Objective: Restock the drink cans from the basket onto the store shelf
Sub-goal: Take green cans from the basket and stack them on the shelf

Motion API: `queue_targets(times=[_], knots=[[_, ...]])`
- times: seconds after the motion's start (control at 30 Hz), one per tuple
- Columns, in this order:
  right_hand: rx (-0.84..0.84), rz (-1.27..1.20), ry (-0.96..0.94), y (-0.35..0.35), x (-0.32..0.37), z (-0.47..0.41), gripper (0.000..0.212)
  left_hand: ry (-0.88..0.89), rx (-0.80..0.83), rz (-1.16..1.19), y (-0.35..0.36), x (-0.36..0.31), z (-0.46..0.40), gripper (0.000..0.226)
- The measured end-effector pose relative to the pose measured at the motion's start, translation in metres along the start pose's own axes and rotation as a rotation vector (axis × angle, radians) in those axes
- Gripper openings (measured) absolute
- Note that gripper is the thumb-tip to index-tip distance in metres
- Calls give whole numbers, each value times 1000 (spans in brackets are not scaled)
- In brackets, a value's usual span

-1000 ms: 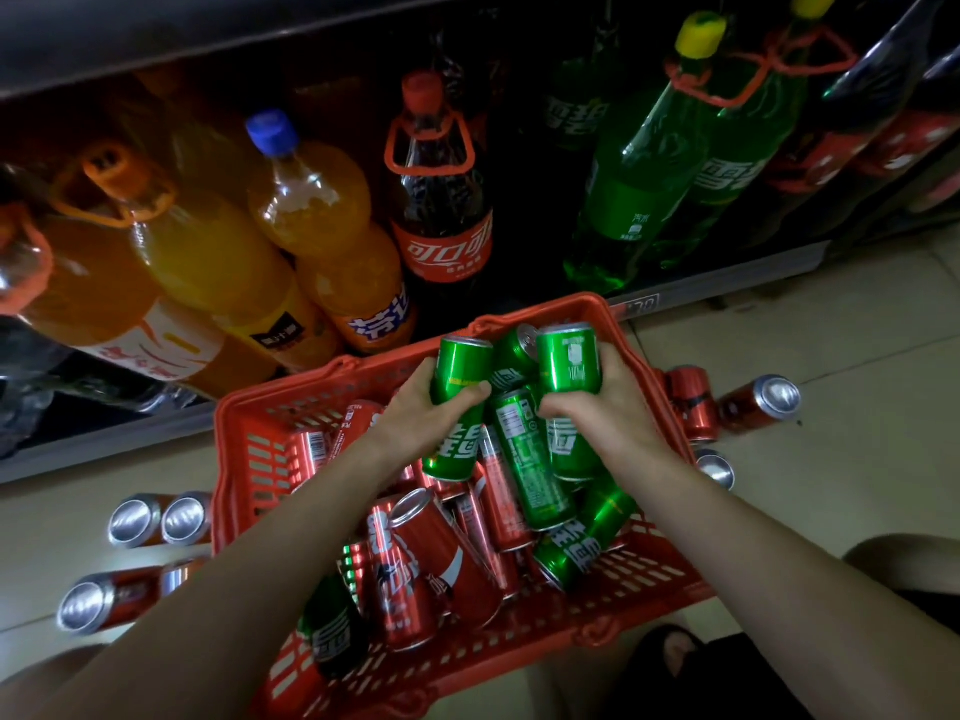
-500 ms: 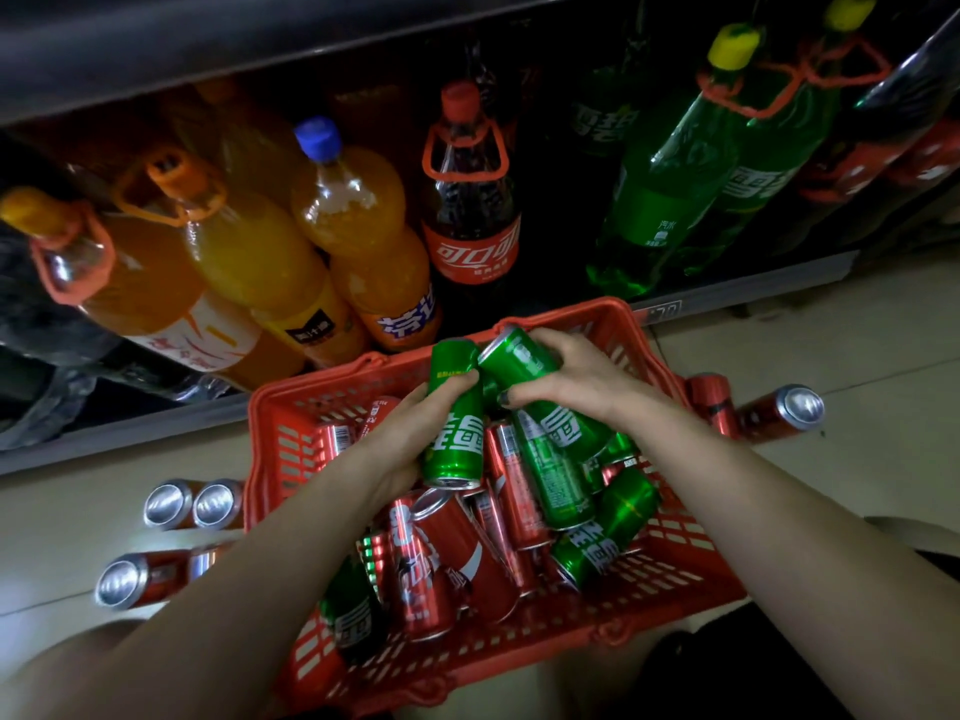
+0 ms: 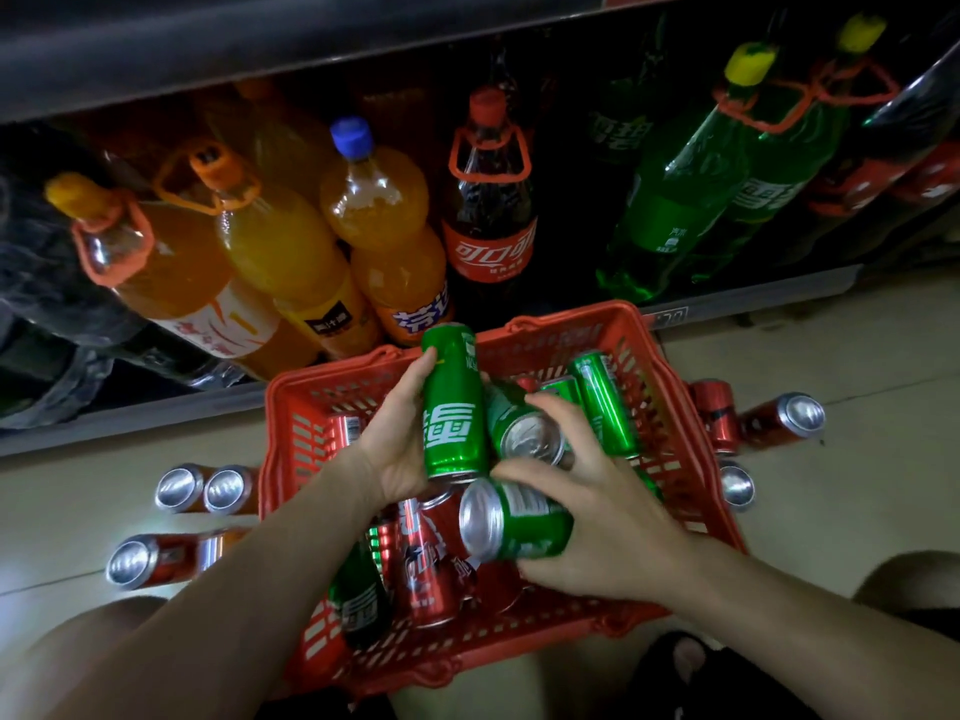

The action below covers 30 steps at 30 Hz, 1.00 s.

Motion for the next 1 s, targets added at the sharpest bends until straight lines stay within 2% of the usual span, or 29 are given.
queue_targets(times=[0.17, 0.3, 0.4, 0.57, 0.63, 0.67, 0.7, 0.73, 0.77, 0.87, 0.93, 1.0], knots=[[132, 84, -126, 18, 8, 9, 68, 58, 84, -68, 1, -6, -2, 69], [108, -140, -44, 17, -2, 9, 60, 46, 16, -73, -6, -2, -3, 66], [59, -342, 112, 7, -10, 6, 61, 81, -40, -56, -9, -4, -4, 60], [-45, -736, 505, -4, -37, 10, 59, 84, -121, -226, -15, -10, -1, 60], [-175, -771, 666, 1, -62, 11, 45, 36, -134, -350, -14, -4, -2, 64], [-233, -787, 773, 5, -75, 11, 44, 18, -138, -419, -11, 1, -1, 62], [-259, -812, 844, 11, -86, 12, 59, 12, -137, -489, -5, 6, -1, 58], [-267, -820, 907, 16, -95, 12, 82, 18, -126, -539, 0, 10, -1, 55], [-251, -826, 938, 22, -102, 12, 94, 31, -122, -576, 4, 13, -2, 55], [-222, -847, 941, 31, -104, 9, 59, 93, -125, -663, 9, 20, -10, 72], [-217, -872, 979, 37, -106, 5, 81, 116, -136, -685, 11, 26, -15, 77], [-219, -945, 1017, 50, -121, 7, 104, 150, -178, -668, 14, 29, -17, 67]])
Point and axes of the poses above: each hand's wrist, its own z-axis away from the middle knuckle, its own y-axis out of the palm, x = y × z, the point moved 5 cm from there along -z, towards the middle knuckle, and after that the axes turned 3 degrees about -y, right-handed, at the moved point
